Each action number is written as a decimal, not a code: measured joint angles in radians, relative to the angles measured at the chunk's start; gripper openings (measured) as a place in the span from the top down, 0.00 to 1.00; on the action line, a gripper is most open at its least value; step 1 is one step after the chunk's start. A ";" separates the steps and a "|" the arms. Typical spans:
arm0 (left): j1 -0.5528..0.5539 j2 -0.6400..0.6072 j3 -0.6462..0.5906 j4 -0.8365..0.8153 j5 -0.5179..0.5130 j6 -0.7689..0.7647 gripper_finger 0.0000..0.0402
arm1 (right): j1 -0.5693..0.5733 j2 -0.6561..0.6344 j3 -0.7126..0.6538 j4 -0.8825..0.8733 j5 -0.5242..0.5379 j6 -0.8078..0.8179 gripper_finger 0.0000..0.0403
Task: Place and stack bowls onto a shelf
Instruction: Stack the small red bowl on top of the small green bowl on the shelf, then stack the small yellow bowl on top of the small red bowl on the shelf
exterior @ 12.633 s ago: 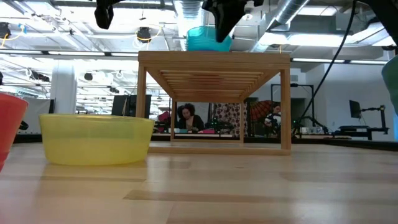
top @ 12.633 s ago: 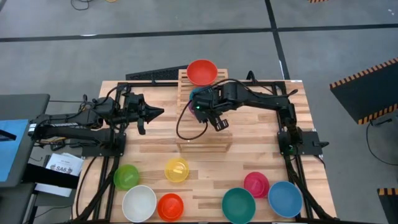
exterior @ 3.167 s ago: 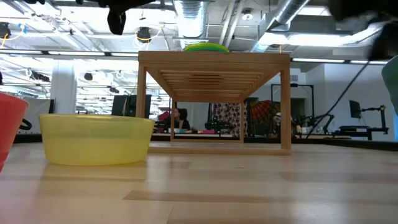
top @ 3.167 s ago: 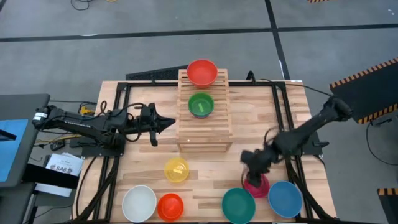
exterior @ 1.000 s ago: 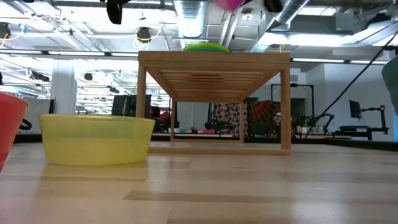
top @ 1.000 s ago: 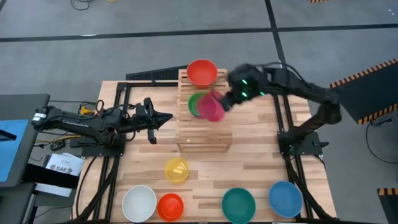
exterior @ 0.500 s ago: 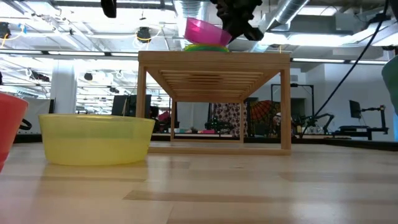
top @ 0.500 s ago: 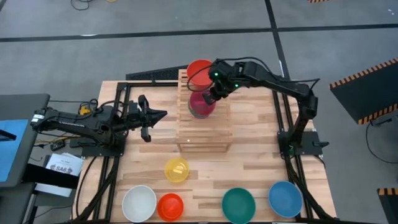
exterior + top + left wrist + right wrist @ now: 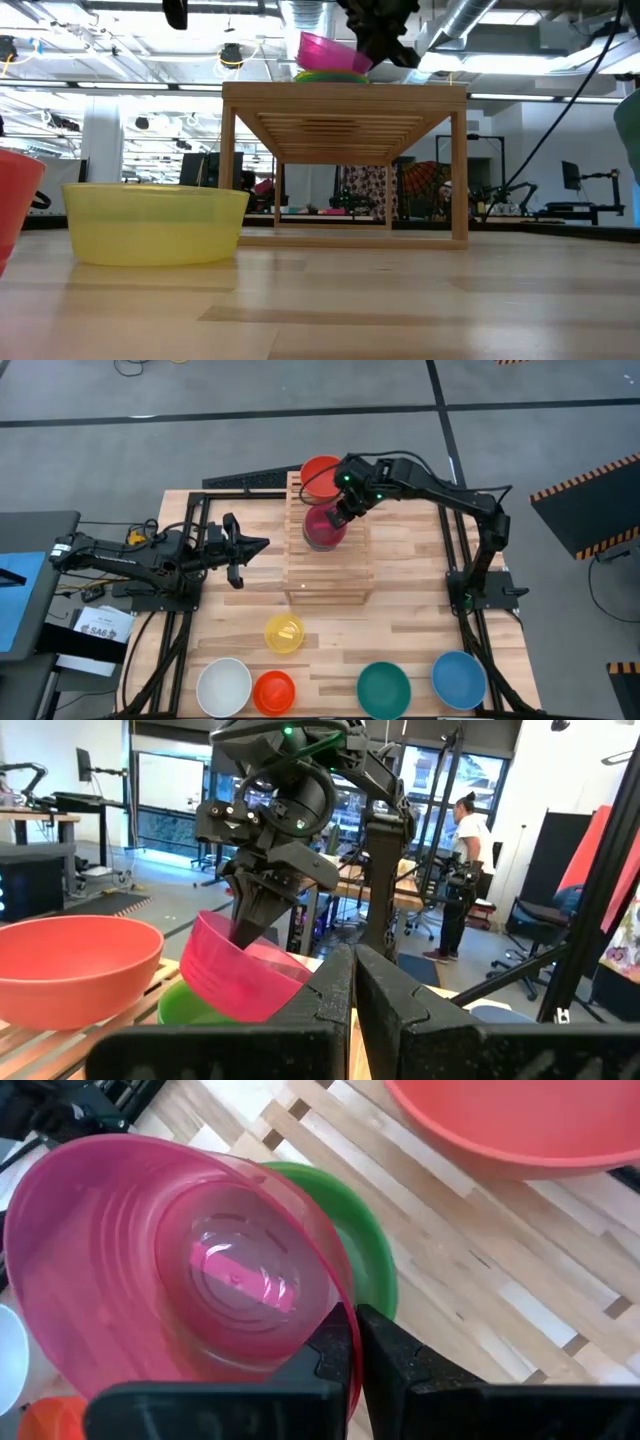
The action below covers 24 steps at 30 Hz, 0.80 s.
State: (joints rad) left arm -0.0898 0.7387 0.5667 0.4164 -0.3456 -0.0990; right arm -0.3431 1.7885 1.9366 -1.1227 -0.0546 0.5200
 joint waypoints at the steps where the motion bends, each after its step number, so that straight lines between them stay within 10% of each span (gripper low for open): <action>1: 0.000 0.000 0.000 0.000 0.000 -0.002 1.00 | -0.001 0.000 0.000 0.000 0.000 -0.001 0.89; 24: 0.000 0.000 0.000 -0.002 -0.036 0.000 1.00 | 0.019 -0.144 0.007 -0.152 0.085 -0.281 0.46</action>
State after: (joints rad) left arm -0.0898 0.7383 0.5667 0.4141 -0.3817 -0.0992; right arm -0.3239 1.6449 1.9434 -1.2750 0.0307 0.2388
